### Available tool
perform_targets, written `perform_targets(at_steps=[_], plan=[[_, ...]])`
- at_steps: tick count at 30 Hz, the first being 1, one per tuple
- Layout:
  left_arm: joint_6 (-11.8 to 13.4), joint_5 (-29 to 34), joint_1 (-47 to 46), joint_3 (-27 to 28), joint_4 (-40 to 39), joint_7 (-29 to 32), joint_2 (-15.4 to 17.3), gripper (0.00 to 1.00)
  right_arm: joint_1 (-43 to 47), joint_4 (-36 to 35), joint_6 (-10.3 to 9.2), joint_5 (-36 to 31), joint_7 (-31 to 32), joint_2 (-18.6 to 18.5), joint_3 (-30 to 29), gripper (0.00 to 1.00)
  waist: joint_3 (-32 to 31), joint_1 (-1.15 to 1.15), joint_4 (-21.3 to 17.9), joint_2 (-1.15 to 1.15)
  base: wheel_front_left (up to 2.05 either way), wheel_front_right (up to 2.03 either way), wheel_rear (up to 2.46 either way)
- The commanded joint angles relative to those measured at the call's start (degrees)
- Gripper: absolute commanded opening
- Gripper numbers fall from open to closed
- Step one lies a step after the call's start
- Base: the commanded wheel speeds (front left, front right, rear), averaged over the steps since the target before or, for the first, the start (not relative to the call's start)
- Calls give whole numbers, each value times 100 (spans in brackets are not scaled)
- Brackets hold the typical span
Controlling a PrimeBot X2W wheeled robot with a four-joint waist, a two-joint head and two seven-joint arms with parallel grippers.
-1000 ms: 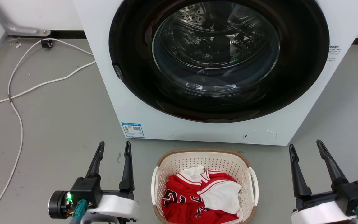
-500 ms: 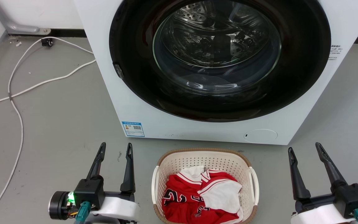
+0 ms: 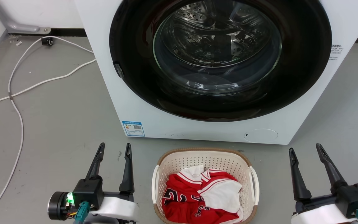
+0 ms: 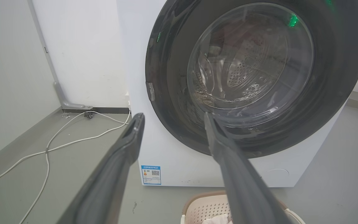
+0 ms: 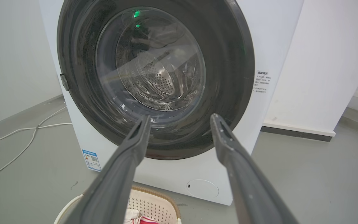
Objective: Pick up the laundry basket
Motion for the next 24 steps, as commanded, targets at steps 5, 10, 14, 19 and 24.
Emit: perform_targets(at_steps=[5,10,14,19,24], plan=[[11,29,43,8,7,-16,9,100,-39,30,-2,86,-14,-9,-11,100,18,0,-6,0,0,0,0],[21,28,11,14,12,-16,9,100,-64,29,-2,129,-14,-9,-21,100,55,0,-6,0,0,0,0],[12,40,-69,24,4,-16,9,100,-132,-12,-2,141,-14,-9,-23,100,152,0,-19,0,0,0,0],[-70,135,-282,71,60,-16,8,100,-335,-13,-2,64,-14,-8,16,100,415,0,-45,0,0,0,0],[-266,302,-725,163,294,-16,20,100,-767,196,-2,-52,-14,-8,28,100,888,0,-57,0,0,0,0]])
